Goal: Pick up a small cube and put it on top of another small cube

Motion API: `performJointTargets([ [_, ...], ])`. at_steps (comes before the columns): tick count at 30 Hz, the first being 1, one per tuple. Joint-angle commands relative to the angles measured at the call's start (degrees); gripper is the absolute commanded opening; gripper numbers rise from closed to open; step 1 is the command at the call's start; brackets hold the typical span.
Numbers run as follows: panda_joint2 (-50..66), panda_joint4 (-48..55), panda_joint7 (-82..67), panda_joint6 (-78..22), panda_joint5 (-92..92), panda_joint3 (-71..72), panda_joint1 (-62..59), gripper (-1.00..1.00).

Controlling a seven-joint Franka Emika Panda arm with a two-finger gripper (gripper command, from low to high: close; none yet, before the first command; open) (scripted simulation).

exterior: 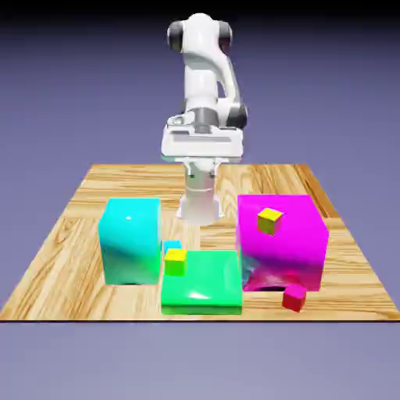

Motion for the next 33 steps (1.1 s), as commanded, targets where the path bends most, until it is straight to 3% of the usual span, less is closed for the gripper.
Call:
performJointTargets([
  [1, 2.1, 1.5, 1.3, -1.5, -0.1, 1.1, -0.6, 0.0],
  [33, 68.5, 49.6, 44.0, -50.0, -2.6, 36.4, -19.0, 0.0],
])
